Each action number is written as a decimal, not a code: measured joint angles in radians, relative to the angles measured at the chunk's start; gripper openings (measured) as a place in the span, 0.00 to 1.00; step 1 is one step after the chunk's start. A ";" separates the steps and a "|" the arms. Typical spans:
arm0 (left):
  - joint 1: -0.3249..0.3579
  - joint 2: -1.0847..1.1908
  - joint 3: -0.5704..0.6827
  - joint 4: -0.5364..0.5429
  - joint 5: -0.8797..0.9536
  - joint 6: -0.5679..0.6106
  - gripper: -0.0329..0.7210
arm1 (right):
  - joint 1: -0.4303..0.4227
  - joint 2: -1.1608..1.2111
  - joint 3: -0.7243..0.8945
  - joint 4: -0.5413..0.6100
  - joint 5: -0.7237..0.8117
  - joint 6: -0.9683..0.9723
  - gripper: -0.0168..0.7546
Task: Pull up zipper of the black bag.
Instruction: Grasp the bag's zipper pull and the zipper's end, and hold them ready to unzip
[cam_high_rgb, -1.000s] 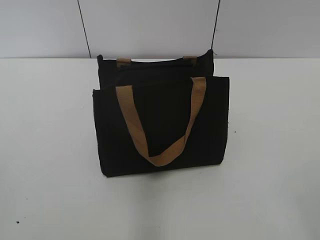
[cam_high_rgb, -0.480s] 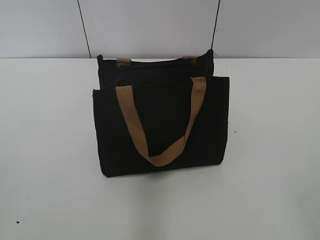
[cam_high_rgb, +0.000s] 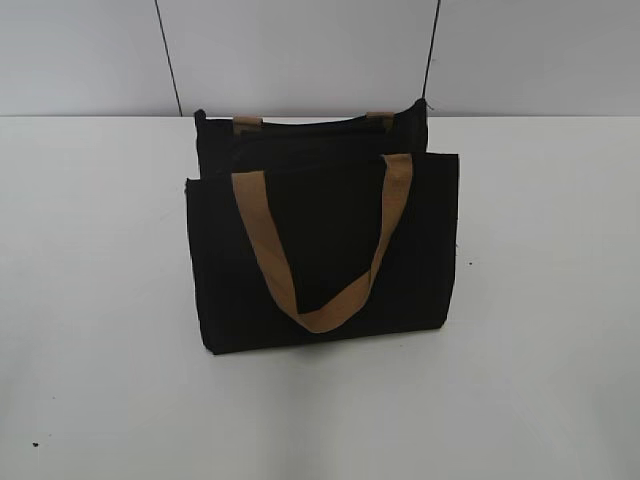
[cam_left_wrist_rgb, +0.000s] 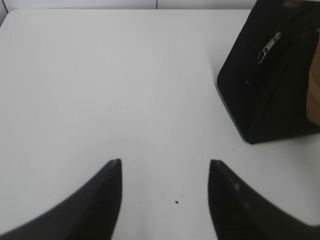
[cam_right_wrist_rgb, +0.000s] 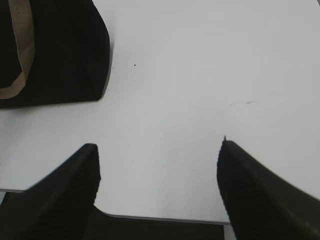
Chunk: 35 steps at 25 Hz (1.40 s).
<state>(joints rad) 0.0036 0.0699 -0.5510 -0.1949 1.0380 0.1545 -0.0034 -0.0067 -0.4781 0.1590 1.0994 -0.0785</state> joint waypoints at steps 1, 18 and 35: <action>0.000 0.016 -0.011 0.000 -0.026 0.000 0.69 | 0.000 0.000 0.000 0.000 0.000 0.000 0.75; -0.001 0.409 0.060 -0.031 -0.881 0.065 0.69 | 0.000 0.000 0.000 0.000 0.000 0.000 0.75; -0.352 1.027 0.263 0.031 -1.531 0.014 0.58 | 0.000 0.000 0.000 0.001 0.000 0.000 0.75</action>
<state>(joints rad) -0.3481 1.0969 -0.2879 -0.1640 -0.4925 0.1680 -0.0034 -0.0067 -0.4781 0.1598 1.0994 -0.0785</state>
